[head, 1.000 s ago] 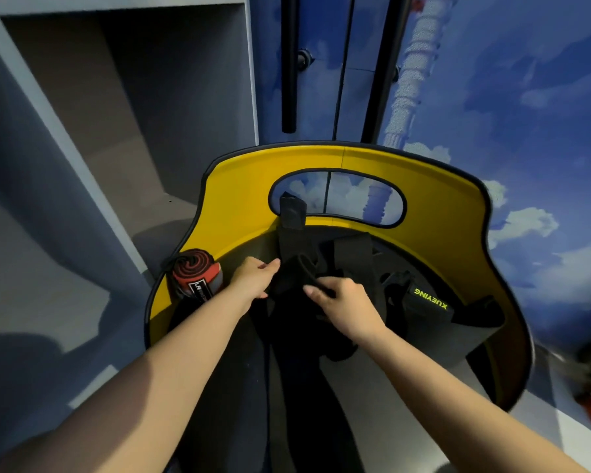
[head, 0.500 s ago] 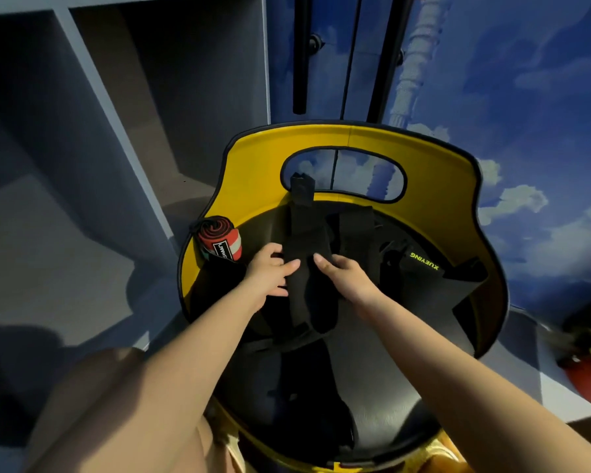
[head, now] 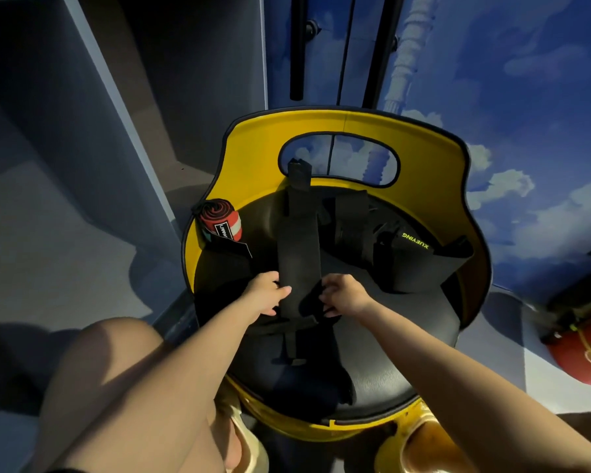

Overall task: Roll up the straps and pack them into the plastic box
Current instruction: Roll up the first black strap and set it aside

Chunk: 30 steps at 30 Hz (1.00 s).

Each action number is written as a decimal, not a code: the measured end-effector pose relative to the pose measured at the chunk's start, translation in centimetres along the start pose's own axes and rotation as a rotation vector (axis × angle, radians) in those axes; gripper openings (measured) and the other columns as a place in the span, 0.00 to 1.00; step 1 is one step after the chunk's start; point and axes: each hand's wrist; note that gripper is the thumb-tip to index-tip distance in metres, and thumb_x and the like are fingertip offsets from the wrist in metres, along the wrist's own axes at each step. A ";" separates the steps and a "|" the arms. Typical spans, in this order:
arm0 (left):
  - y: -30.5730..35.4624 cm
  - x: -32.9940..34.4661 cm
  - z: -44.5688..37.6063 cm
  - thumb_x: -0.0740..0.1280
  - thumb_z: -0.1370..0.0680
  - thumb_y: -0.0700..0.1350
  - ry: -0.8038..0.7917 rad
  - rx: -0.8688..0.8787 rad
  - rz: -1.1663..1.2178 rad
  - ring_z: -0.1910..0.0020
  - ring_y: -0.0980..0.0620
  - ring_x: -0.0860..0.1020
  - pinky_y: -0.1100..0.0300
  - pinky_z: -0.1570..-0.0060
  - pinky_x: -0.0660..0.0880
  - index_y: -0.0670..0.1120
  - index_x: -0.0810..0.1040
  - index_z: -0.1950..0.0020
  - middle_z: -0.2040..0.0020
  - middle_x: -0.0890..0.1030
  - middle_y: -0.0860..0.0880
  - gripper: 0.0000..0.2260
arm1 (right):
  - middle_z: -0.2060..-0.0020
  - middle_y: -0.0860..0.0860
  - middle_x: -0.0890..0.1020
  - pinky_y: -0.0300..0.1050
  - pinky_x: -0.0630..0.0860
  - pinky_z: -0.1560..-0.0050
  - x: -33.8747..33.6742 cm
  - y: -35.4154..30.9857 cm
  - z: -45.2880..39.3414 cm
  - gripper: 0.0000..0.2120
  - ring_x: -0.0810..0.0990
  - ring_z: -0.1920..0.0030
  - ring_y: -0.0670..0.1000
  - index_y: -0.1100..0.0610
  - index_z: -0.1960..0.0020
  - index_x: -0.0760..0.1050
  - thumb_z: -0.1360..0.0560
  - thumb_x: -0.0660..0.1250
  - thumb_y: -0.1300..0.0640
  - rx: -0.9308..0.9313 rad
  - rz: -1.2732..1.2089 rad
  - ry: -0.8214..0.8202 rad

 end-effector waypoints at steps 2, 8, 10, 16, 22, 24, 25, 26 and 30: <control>-0.7 0.3 0.2 0.63 0.21 0.42 0.025 0.004 0.018 0.45 0.43 0.77 0.51 0.49 0.78 0.42 0.71 0.34 0.39 0.76 0.42 0.15 | 0.65 0.51 0.75 0.36 0.78 0.72 0.2 0.3 0.1 0.13 0.76 0.67 0.47 0.59 0.41 0.73 0.24 0.62 0.68 -0.013 0.025 0.018; -2.2 1.7 1.1 0.64 0.22 0.39 0.067 0.018 0.101 0.41 0.42 0.76 0.50 0.49 0.78 0.42 0.70 0.34 0.36 0.73 0.41 0.16 | 0.55 0.52 0.77 0.35 0.78 0.69 0.5 2.2 1.4 0.18 0.77 0.56 0.49 0.60 0.37 0.71 0.26 0.68 0.63 -0.107 0.112 0.086; -2.4 2.1 1.4 0.64 0.22 0.37 0.087 0.017 0.113 0.40 0.42 0.75 0.52 0.50 0.78 0.42 0.69 0.32 0.35 0.72 0.40 0.19 | 0.54 0.51 0.77 0.38 0.79 0.66 0.5 2.8 2.0 0.20 0.77 0.55 0.49 0.59 0.38 0.70 0.27 0.70 0.59 -0.132 0.136 0.089; -3.0 3.2 2.4 0.67 0.25 0.35 0.129 0.082 0.022 0.52 0.48 0.76 0.55 0.54 0.78 0.43 0.68 0.33 0.42 0.75 0.42 0.21 | 0.56 0.51 0.75 0.43 0.76 0.55 0.8 4.3 3.1 0.16 0.75 0.55 0.49 0.56 0.45 0.74 0.29 0.72 0.51 -0.244 0.267 0.146; -3.8 3.4 3.6 0.71 0.27 0.41 0.249 0.342 -0.212 0.60 0.53 0.73 0.61 0.58 0.72 0.47 0.72 0.51 0.56 0.72 0.51 0.09 | 0.57 0.50 0.76 0.29 0.66 0.54 0.5 4.6 5.7 0.14 0.75 0.52 0.45 0.52 0.56 0.80 0.24 0.63 0.43 -0.376 0.201 0.043; -3.9 3.3 4.2 0.69 0.25 0.43 0.036 0.380 -0.185 0.60 0.53 0.74 0.64 0.59 0.71 0.49 0.75 0.54 0.61 0.75 0.53 0.03 | 0.62 0.44 0.76 0.25 0.67 0.55 0.2 4.5 6.4 0.12 0.74 0.53 0.42 0.51 0.59 0.81 0.24 0.65 0.45 -0.399 0.168 -0.013; -4.0 3.1 4.5 0.67 0.24 0.43 -0.067 0.398 -0.227 0.58 0.54 0.75 0.65 0.58 0.71 0.50 0.76 0.54 0.60 0.77 0.53 0.02 | 0.64 0.43 0.76 0.24 0.68 0.57 0.2 4.4 6.5 0.10 0.74 0.55 0.40 0.51 0.58 0.82 0.25 0.67 0.47 -0.396 0.136 -0.045; -4.1 2.8 4.8 0.68 0.24 0.44 -0.148 0.416 -0.271 0.57 0.54 0.76 0.66 0.56 0.72 0.51 0.77 0.52 0.58 0.79 0.53 0.03 | 0.64 0.43 0.76 0.25 0.70 0.59 0.1 4.4 6.5 0.08 0.75 0.56 0.40 0.53 0.57 0.83 0.26 0.68 0.50 -0.391 0.105 -0.080; -5.0 2.2 5.7 0.71 0.27 0.38 -0.221 0.465 -0.369 0.56 0.59 0.79 0.65 0.52 0.76 0.53 0.79 0.50 0.53 0.80 0.53 0.11 | 0.63 0.45 0.77 0.30 0.73 0.57 0.2 4.8 6.2 0.07 0.76 0.61 0.38 0.63 0.51 0.82 0.27 0.70 0.61 -0.448 0.117 -0.136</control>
Point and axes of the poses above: each hand's wrist, its own z-axis away from the middle knuckle, its own x-axis out of the palm, y = z × x
